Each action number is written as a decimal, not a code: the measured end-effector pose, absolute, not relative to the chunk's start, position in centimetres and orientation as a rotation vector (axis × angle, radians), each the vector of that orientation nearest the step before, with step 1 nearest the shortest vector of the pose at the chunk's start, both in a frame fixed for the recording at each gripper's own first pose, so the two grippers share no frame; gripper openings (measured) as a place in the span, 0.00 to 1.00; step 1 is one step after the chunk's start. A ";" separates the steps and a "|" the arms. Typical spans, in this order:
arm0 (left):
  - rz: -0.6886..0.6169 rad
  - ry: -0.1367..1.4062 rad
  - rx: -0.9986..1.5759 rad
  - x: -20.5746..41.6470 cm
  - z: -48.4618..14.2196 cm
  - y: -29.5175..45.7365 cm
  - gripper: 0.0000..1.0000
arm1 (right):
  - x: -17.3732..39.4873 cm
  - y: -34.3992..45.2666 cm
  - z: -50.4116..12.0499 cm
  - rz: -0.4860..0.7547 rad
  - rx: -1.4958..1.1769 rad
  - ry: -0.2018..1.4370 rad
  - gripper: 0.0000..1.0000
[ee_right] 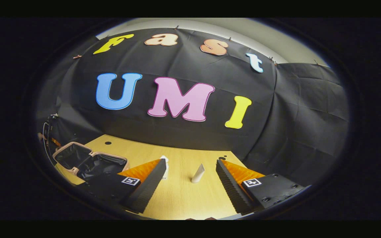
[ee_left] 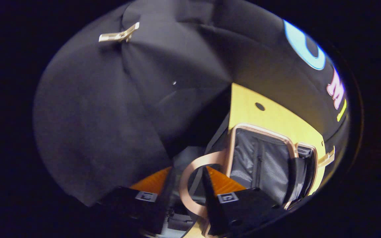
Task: First open the suitcase, pack the skin care products into it, and then close the suitcase.
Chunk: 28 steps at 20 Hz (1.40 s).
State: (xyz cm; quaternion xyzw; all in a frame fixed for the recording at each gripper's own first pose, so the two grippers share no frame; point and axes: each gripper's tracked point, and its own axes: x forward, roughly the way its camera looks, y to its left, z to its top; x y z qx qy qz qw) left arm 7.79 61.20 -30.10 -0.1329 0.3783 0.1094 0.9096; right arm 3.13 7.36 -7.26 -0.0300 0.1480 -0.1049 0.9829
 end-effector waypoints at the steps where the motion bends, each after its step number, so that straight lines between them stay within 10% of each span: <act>1: 0.188 0.721 -0.232 8.1 -28.2 59.9 0.77 | 3.3 7.2 -7.8 -0.213 -0.060 0.303 0.97; 2: 0.110 0.639 -0.187 8.3 -25.1 56.5 0.95 | 3.4 6.9 -8.6 -0.215 -0.069 0.317 0.96; 15: -0.411 0.456 -0.108 9.3 -18.5 7.4 0.97 | 8.4 2.2 -19.1 -0.217 0.080 0.438 0.97; 28: -0.277 0.573 -0.007 22.3 -28.9 -6.2 0.97 | 16.7 -2.0 -34.5 -0.068 0.073 0.591 0.97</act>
